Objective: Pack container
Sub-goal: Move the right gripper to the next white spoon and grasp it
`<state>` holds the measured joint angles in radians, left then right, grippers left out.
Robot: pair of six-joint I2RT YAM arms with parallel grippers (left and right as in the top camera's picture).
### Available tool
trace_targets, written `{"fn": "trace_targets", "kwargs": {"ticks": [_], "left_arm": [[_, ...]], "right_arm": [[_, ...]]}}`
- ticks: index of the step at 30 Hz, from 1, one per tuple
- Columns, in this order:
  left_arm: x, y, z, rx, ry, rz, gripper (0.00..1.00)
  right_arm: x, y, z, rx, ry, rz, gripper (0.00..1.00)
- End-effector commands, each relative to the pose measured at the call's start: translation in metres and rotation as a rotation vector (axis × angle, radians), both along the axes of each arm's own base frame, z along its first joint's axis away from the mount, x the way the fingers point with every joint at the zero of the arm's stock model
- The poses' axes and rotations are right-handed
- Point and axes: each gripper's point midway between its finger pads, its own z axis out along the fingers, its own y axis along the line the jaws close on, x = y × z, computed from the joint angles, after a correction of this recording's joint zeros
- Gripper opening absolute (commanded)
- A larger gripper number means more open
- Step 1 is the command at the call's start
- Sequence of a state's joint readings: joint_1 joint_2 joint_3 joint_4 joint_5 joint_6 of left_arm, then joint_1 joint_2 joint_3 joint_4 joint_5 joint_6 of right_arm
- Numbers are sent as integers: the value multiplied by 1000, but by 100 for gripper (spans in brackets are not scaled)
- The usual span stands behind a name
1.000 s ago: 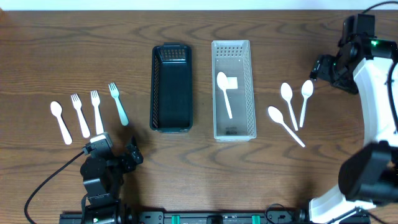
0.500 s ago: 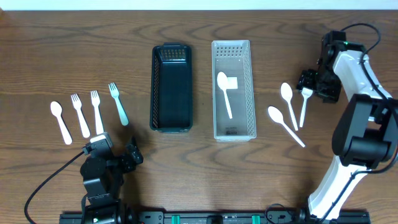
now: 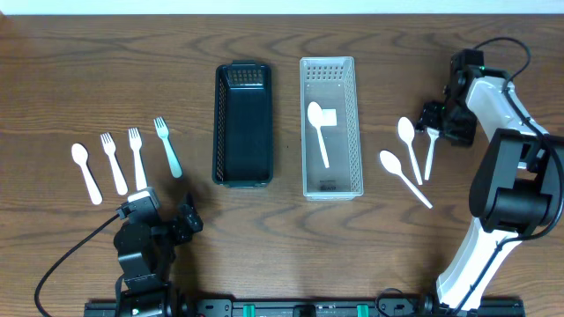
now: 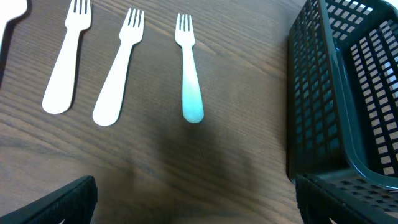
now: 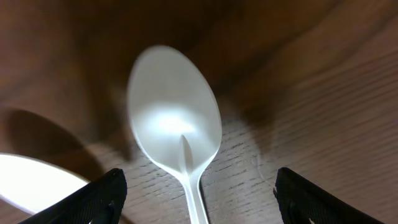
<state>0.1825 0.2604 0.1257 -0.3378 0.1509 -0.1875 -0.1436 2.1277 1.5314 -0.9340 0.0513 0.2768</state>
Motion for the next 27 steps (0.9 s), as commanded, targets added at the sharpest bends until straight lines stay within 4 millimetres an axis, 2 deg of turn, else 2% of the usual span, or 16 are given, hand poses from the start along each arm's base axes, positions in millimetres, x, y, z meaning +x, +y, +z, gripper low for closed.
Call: {"fn": "trace_targets", "kwargs": {"ticks": [1,6,9,12,15,17,21,27], "left_arm": [[-2,1,-2,-10,13,11,98],[-2,1,-2,-10,13,11,98],[-2,1,-2,-10,13,11,98],[-2,1,-2,-10,13,11,98],[-2,1,-2,-10,13,11,98],[-2,1,-2,-10,13,11,98],[-2,1,-2,-10,13,11,98],[-2,1,-2,-10,13,11,98]], "right_arm": [[-11,5,-13,8,33,19,80],[-15,5,-18,10,43,19,80],[-15,5,-18,10,41,18,76],[-14,7,-18,21,40,19,70],[-14,10,-18,35,37,19,54],[-14,11,-18,39,36,19,47],[-14,10,-18,39,37,19,38],[-14,10,-18,39,38,19,31]]}}
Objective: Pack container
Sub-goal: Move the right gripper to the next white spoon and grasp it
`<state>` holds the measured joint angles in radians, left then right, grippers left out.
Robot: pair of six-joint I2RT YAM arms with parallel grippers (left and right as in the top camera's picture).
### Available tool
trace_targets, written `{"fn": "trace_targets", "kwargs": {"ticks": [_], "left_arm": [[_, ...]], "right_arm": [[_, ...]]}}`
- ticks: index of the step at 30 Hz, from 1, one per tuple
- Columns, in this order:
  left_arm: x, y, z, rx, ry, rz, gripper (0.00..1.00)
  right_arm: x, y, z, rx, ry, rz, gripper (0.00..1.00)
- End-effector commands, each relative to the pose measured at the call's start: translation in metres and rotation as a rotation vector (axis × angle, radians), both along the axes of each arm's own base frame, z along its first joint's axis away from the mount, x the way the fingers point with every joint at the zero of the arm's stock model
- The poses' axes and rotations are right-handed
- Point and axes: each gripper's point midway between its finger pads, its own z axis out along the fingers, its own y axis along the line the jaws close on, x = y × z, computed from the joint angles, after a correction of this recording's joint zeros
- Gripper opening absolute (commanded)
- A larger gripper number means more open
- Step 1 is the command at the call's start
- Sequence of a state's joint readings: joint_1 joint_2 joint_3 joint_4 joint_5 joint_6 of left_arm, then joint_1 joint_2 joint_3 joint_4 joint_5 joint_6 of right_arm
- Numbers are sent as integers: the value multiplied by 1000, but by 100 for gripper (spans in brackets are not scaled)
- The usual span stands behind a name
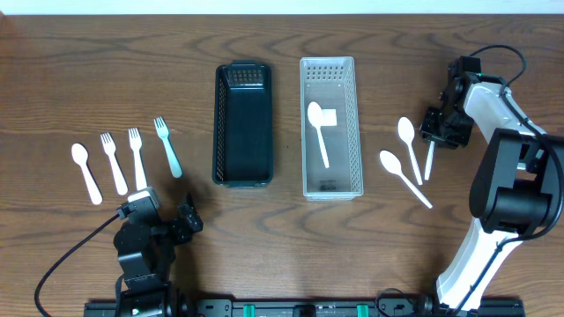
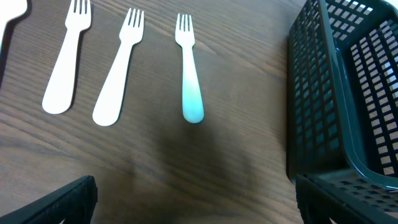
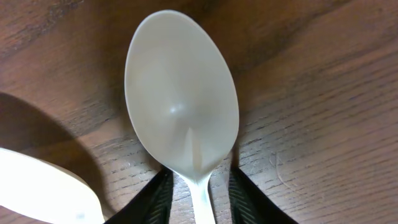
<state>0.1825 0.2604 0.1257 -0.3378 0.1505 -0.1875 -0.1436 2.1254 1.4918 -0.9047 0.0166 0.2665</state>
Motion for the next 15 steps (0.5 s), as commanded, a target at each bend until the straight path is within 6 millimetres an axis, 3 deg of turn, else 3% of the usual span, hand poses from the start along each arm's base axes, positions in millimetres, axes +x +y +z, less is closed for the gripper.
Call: {"fn": "trace_targets", "kwargs": {"ticks": [1,7,15], "left_arm": [[-2,1,-2,-10,13,11,98],[-2,1,-2,-10,13,11,98],[-2,1,-2,-10,13,11,98]], "right_arm": [[-9,4,-9,4,35,8,29],[-10,4,-9,4,36,8,18],[-10,4,-9,4,36,8,12]]}}
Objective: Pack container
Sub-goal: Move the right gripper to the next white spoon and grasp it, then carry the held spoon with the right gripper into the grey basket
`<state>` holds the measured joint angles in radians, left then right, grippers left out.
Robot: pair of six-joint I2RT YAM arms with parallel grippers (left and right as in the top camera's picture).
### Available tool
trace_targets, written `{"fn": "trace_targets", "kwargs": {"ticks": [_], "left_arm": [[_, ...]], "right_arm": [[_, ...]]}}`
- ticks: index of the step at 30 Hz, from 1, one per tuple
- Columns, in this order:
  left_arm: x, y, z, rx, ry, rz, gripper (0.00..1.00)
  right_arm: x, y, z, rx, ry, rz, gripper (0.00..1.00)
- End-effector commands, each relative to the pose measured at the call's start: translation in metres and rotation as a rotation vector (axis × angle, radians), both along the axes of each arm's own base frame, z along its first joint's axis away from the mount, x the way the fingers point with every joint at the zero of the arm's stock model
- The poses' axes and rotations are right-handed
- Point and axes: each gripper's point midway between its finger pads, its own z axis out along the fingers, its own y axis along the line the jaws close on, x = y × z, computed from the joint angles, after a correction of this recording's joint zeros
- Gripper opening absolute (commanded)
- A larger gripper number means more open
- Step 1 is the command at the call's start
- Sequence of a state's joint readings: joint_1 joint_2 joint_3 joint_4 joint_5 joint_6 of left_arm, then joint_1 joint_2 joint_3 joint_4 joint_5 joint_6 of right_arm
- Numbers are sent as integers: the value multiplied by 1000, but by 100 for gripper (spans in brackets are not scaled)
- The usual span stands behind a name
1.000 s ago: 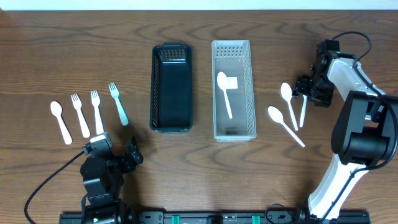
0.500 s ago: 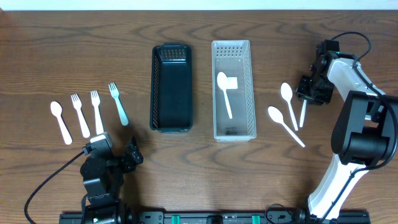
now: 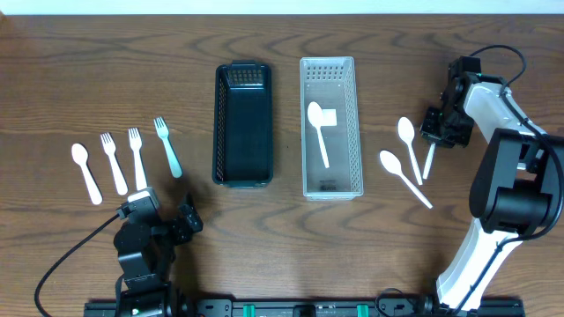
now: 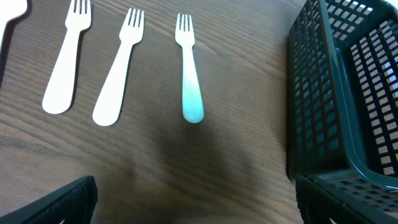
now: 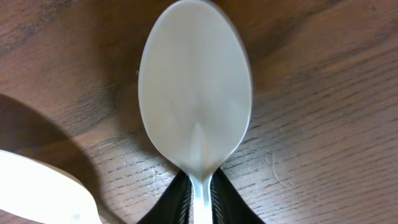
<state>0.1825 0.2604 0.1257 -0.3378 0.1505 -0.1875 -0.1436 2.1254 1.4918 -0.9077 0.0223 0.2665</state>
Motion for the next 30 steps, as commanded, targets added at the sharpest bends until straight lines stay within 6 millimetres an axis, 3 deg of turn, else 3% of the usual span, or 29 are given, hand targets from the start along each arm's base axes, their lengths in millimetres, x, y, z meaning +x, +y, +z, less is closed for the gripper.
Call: {"fn": "trace_targets", "kwargs": {"ticks": [1,6,9,13,17,21,23,26,30], "left_arm": [[-2,1,-2,-10,13,11,98],[-2,1,-2,-10,13,11,98],[-2,1,-2,-10,13,11,98],[-2,1,-2,-10,13,11,98],[-2,1,-2,-10,13,11,98],[-2,1,-2,-10,13,11,98],[-2,1,-2,-10,13,11,98],[-2,1,-2,-10,13,11,98],[-2,1,-2,-10,13,11,98]], "right_arm": [[-9,5,-9,9,31,8,12],[-5,4,-6,8,19,9,5],[2,5,6,13,-6,10,3],[18,9,43,25,-91,29,1],[37,24,98,24,-226,111,1],[53,66,156,60,-391,308,1],[58,97,179,84,-468,423,1],[58,139,191,131,-519,505,1],[51,188,183,185,-495,534,1]]}}
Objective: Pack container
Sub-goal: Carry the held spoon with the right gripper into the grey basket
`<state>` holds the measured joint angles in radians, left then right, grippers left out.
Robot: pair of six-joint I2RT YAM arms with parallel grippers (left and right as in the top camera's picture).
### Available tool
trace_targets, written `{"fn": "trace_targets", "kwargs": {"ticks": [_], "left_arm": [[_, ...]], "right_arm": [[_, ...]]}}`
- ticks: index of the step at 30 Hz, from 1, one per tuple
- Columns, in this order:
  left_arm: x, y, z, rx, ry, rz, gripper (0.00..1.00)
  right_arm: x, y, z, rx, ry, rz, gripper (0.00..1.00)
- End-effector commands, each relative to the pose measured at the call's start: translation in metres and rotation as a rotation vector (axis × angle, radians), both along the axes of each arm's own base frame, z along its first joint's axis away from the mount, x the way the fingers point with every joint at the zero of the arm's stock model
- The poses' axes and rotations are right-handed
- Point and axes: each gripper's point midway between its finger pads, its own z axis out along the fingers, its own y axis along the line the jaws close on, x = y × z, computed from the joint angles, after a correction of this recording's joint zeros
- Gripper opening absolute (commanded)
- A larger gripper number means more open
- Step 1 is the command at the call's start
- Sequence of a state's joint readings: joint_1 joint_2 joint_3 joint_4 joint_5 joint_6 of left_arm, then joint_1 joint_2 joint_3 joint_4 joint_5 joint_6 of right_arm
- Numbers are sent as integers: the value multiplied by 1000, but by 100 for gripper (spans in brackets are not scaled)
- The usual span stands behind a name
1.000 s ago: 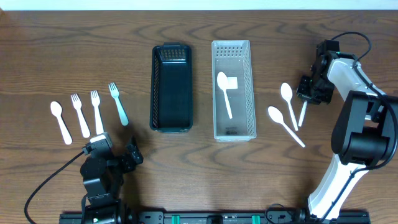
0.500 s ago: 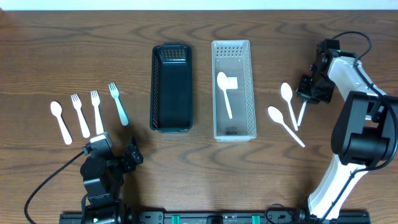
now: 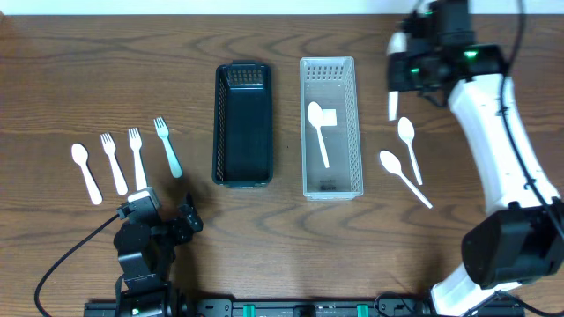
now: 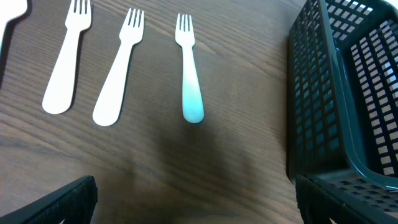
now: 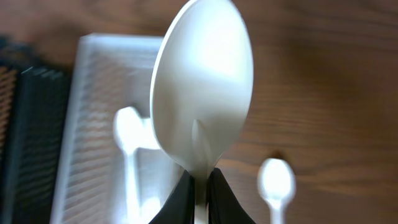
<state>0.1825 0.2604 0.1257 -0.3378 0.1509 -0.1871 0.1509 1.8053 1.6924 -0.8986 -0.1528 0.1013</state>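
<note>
My right gripper (image 5: 200, 186) is shut on the handle of a white spoon (image 5: 202, 87), held in the air just right of the clear bin (image 3: 352, 123); overhead the spoon (image 3: 393, 107) hangs below the gripper (image 3: 397, 75). One white spoon (image 3: 317, 128) lies inside the clear bin. Two more white spoons (image 3: 407, 134) (image 3: 401, 176) lie on the table right of it. The black basket (image 3: 242, 123) holds nothing. My left gripper (image 4: 196, 199) stands open near the front edge, facing a pale blue fork (image 4: 189, 81) and two white forks (image 4: 118, 68).
At the far left lies a white spoon (image 3: 85, 172) beside the forks (image 3: 115, 163). The black basket's wall (image 4: 323, 93) stands close on the left gripper's right. A cable runs from the left arm toward the table's front edge.
My right gripper has risen off the table with the spoon in it and now sits farther back and left, near the clear bin's right side. The left arm has not moved.
My right gripper stood open over the rightmost spoon on the table. It then had its fingers on either side of the handle, then shut on it. Now the spoon is off the table and beside the clear bin. The left arm stayed still throughout.
</note>
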Motion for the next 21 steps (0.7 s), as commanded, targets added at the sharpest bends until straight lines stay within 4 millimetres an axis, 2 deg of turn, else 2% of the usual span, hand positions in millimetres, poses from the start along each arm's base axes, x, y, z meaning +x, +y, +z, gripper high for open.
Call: {"fn": "trace_targets", "kwargs": {"ticks": [1,3,6,11,16,21], "left_arm": [[-2,1,-2,-11,13,12,98],[-2,1,-2,-11,13,12,98],[-2,1,-2,-11,13,12,98],[-2,1,-2,-11,13,12,98],[-2,1,-2,-11,13,12,98],[-2,1,-2,-11,13,12,98]], "right_arm": [[-8,42,-21,37,63,59,1],[-11,62,-29,34,75,81,1],[-13,80,-45,-19,91,75,1],[-18,95,-75,-84,143,39,1],[-22,99,-111,-85,233,-42,1],[-26,94,-134,-93,301,-113,2]]}}
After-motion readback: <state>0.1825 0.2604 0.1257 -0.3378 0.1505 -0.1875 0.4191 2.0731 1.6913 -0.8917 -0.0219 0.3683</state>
